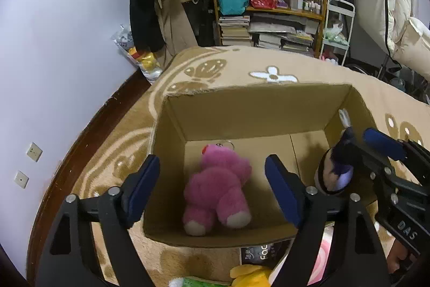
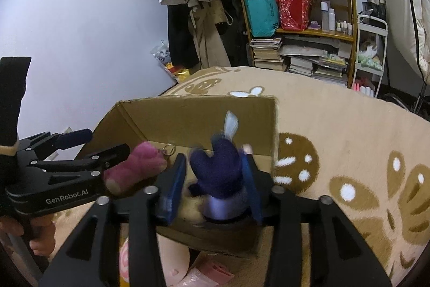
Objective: Organize soft objects
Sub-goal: 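Open both tools to drop bear and doll into the box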
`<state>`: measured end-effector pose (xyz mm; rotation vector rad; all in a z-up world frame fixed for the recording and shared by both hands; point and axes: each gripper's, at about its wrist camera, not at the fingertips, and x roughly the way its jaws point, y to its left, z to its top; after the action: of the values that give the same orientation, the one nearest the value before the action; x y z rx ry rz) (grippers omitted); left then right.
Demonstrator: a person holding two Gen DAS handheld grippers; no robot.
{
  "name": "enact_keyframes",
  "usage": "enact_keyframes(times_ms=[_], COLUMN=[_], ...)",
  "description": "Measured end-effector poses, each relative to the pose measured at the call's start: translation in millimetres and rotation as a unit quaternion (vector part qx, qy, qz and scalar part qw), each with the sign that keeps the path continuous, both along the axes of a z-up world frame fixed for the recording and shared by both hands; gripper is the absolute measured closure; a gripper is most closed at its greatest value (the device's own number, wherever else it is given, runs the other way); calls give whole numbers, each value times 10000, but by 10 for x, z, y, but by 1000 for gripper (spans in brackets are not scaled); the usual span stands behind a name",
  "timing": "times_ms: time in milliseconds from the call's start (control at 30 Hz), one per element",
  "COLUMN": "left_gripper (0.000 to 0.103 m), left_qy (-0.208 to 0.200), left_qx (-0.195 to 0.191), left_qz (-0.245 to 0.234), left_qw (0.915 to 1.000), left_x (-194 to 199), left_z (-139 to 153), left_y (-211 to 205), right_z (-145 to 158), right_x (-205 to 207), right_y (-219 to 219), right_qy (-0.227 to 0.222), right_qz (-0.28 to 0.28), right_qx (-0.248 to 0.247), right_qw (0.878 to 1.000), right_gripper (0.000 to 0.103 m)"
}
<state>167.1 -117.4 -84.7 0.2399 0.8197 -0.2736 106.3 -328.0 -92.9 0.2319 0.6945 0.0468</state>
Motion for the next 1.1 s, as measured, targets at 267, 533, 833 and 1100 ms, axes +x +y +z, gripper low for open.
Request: enact_keyframes(times_ms=[267, 533, 833, 1100], left_gripper=[6, 5, 5, 5], left_qy=[-162, -181, -109, -144], left_qx=[-12, -107, 11, 56], left_qz=[263, 565, 693, 798], left_qw=[9995, 9982, 9975, 9967], left_x=[-41, -194, -577, -946], left_z=[154, 349, 502, 597], left_y=[152, 391, 682, 923], right_z=[101, 230, 438, 507], right_x=[-105, -298, -565, -833], right_y=[67, 186, 312, 467], right_qy=[-94, -112, -156, -93], right_qz=[68, 37, -20, -22], right_qx=[36, -126, -325, -513], right_qw=[9999, 9999, 9993, 9986], right_gripper=[5, 0, 0, 0])
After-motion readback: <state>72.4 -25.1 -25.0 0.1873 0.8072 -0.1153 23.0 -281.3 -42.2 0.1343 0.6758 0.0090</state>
